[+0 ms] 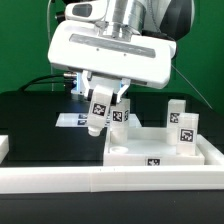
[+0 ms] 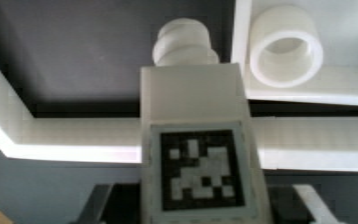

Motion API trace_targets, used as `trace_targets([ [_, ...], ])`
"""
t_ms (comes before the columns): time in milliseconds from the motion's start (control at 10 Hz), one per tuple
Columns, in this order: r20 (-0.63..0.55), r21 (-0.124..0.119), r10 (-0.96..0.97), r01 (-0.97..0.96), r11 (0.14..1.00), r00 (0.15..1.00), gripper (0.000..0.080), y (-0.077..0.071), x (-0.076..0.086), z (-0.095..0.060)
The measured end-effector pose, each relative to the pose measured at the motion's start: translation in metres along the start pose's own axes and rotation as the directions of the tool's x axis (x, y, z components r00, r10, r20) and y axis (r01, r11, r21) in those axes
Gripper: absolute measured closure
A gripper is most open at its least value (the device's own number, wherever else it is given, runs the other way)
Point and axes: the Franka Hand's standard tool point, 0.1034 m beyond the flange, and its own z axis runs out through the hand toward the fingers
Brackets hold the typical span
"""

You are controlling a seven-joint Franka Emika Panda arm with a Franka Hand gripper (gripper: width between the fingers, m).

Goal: Assemble square table

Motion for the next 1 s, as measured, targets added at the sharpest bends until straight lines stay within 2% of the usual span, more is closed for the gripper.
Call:
trace_targets([
  [200,-0.016,0.005,-0.029,0.029,1.000,0.999,0.0509,0.006,0.004,-0.004],
  [500,-0.115,0.045,-0.037,0.043,0.998,0.993,0.0509,0.009,0.023,-0.013],
  [600,-0.125,0.067,-0.034,0.043,0.997,0.992,0.0509,0.005,0.024,-0.012],
  [700,-0.124,0.087,-0.025,0.036,0.996,0.992,0.0509,0.008,0.027,-0.013],
  [800,-0.079,0.113,0.007,0.002,0.994,0.997,0.0509,0.007,0.023,-0.012],
  [1000,-0.081,0.111,0.003,0.006,0.994,0.997,0.0509,0.006,0.022,-0.011],
])
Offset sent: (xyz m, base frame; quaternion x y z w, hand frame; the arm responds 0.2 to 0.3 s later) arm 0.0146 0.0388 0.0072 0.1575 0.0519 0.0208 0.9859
